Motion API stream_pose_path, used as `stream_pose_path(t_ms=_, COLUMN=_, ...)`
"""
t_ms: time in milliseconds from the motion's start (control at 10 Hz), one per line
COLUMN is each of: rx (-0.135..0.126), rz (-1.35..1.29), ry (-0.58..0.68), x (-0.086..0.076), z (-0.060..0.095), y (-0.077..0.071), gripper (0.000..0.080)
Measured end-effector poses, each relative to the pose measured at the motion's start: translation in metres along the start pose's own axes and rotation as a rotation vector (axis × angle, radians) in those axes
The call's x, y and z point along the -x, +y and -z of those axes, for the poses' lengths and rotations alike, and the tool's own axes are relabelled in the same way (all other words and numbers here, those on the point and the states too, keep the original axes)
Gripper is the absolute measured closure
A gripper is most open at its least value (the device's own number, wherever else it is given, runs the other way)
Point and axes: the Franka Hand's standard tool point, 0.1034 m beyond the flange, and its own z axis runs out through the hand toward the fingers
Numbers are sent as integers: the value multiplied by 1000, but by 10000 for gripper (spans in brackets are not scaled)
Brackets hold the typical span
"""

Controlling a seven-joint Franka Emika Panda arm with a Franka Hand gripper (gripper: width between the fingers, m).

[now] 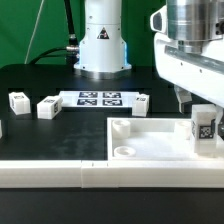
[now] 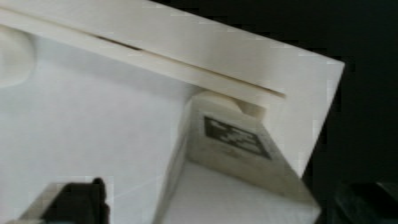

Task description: Assemble one leg

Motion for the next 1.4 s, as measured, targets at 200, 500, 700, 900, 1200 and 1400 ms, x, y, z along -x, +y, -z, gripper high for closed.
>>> stream_pose_path(t_ms=200, rx=4, rz=254, ry=0, x=1, z=-1, y=0, gripper=152)
stream_pose_path(t_ms=500, rx=31, rz=579, ry=12, x=0, z=1, y=0, gripper=151)
stream_pose_path(t_ms=700, rx=49, rz=777, ry=13, x=-2, z=4, y=0, gripper=151)
stream_pose_path(t_ms=900, rx=50, rz=886, ry=11, x=-2, z=4, y=0, gripper=151)
stream_pose_path(t_ms=1200, rx=50, rz=876, ry=12, x=-2, z=4, y=0, gripper=434)
stream_pose_path(t_ms=1400, rx=50, rz=834, ry=13, x=-2, z=4, y=0, gripper=508)
